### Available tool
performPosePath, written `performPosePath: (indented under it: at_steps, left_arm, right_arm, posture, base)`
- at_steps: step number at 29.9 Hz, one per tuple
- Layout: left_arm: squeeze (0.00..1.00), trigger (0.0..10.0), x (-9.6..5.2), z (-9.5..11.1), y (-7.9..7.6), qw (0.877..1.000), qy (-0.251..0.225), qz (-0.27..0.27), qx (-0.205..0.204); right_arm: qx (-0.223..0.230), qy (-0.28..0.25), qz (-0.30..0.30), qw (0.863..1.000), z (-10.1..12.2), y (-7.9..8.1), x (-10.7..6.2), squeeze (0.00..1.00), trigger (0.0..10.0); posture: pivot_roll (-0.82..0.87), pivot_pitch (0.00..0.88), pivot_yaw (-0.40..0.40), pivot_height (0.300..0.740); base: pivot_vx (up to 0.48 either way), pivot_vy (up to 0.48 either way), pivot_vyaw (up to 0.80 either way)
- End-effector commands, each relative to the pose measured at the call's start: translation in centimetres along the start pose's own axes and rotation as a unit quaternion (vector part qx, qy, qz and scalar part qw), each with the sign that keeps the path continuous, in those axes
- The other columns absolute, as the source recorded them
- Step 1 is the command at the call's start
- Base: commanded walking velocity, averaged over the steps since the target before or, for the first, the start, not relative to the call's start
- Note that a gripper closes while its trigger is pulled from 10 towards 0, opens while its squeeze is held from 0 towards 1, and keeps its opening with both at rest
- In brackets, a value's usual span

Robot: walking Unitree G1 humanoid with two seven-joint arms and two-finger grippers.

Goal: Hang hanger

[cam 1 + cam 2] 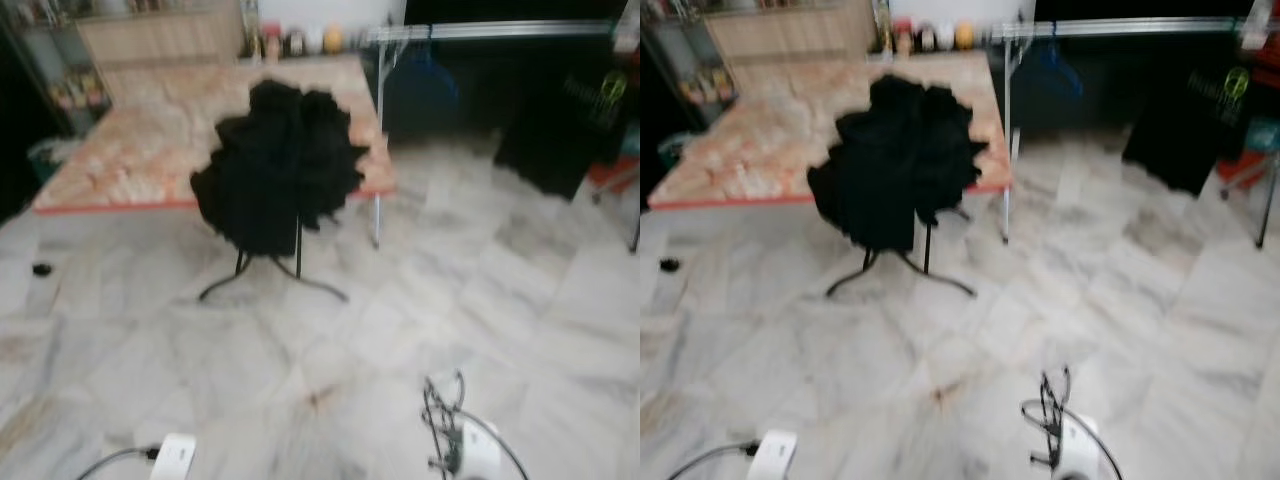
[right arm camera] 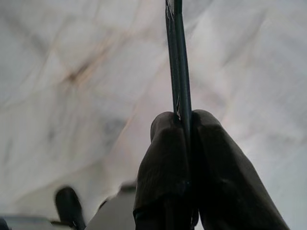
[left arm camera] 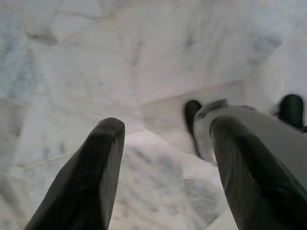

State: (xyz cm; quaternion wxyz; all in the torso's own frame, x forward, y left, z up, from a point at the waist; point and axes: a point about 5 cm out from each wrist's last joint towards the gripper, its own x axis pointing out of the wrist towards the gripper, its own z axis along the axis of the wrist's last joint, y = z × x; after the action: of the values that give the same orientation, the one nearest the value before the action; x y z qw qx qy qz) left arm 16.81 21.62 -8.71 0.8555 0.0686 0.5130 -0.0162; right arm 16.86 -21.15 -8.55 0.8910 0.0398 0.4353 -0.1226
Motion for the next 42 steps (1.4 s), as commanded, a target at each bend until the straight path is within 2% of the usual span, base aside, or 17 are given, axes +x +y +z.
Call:
performPosePath:
  at_steps: [1,15,22,26,33,36,42]
  left_arm:
    - [0.0,10.0,-0.2,-0.5,0.8,1.0,0.01,0.009,0.008]
    - [0.0,10.0,-0.1,-1.0,0.3,1.0,0.017,0.003,0.009]
    - [0.0,10.0,-0.1,-1.2,-0.1,1.0,0.02,-0.003,0.014]
    - [0.0,10.0,0.1,-0.2,-0.6,1.0,0.008,-0.014,0.017]
    - [0.0,10.0,0.1,0.1,-0.5,1.0,0.003,-0.013,0.006]
    - [0.0,10.0,0.1,0.2,-0.6,1.0,-0.001,-0.018,-0.012]
    - [0.0,10.0,0.1,0.2,-0.7,1.0,0.002,-0.022,-0.005]
  right_arm:
    - [0.012,0.0,0.011,1.0,0.0,1.0,0.0,0.0,10.0]
    - [0.013,0.008,0.008,1.0,-0.1,0.3,0.0,0.0,10.0]
    - [0.007,0.01,0.017,1.0,-0.1,1.0,0.0,0.0,10.0]
    - [0.001,0.012,0.024,1.0,-0.1,1.4,0.1,0.0,10.0]
    - [0.0,0.012,0.025,1.0,0.1,1.3,0.1,0.0,10.0]
    - [-0.001,0.01,0.025,1.0,0.3,1.4,0.2,0.0,10.0]
    - [0.003,0.015,0.022,1.0,0.1,1.2,0.1,0.0,10.0]
  posture:
    - [-0.01,0.0,0.045,0.74]
    - [0.0,0.0,0.029,0.74]
    - [-0.02,0.0,0.028,0.74]
    - [-0.02,0.0,0.03,0.74]
    - [-0.02,0.0,0.03,0.74]
    - [-0.01,0.0,0.028,0.74]
    - [-0.01,0.0,0.027,0.74]
  base:
    - [0.0,-0.386,0.0]
    - [0.0,-0.379,0.0]
    - [0.0,-0.369,0.0]
    - [0.0,-0.359,0.0]
    - [0.0,0.0,0.0]
    - [0.0,0.0,0.0]
    - [0.0,0.0,0.0]
